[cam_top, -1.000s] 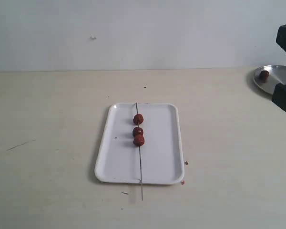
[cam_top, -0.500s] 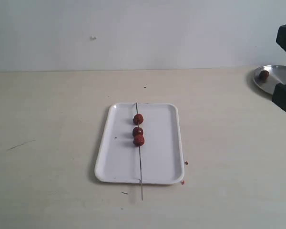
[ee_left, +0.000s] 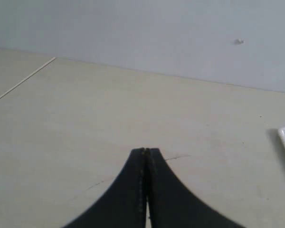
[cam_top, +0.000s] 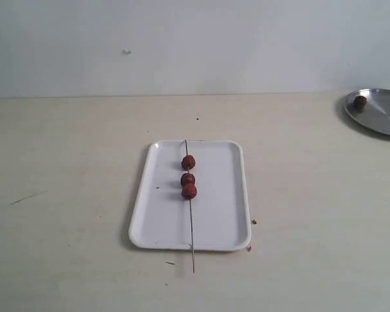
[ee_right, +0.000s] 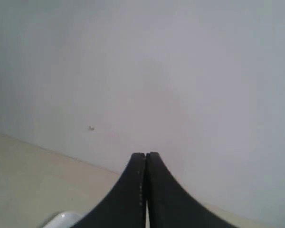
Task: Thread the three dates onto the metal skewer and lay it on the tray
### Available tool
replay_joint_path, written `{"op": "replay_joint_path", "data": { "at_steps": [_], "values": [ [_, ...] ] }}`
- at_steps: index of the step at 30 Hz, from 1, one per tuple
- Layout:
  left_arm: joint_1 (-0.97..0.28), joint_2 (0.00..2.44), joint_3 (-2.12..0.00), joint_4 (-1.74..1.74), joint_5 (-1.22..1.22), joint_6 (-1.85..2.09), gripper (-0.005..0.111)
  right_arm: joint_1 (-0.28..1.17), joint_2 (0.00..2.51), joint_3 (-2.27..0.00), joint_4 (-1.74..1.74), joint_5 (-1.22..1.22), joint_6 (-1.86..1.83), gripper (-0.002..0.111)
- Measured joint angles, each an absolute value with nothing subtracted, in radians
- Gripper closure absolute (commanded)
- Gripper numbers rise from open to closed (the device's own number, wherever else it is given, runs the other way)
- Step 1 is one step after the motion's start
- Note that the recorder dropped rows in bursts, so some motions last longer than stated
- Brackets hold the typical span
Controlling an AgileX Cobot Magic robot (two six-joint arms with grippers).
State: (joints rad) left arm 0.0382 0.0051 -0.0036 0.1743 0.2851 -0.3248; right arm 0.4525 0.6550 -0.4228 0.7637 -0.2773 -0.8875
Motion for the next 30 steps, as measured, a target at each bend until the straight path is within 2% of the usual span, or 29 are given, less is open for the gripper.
{"op": "replay_joint_path", "data": {
  "at_steps": [4,11,14,26,30],
  "values": [
    [0.038,0.005,-0.004,0.174,0.285,-0.325,0.107,0.383,0.506,-0.408,0.767,-0.198,-0.869,0.108],
    [0.038,0.005,-0.004,0.174,0.287,-0.325,0.107,0.129,0.248,-0.362,0.771,-0.055,-0.858,0.108],
    [0.038,0.005,-0.004,0.174,0.287,-0.325,0.107,0.071,0.166,-0.36,0.771,-0.042,-0.854,0.108],
    [0.038,0.005,-0.004,0.174,0.287,-0.325,0.107,0.056,0.075,-0.36,0.782,0.109,-0.843,0.108],
    [0.04,0.005,-0.004,0.174,0.287,-0.325,0.107,0.054,0.075,-0.36,0.617,0.22,-0.712,0.108]
  ]
}}
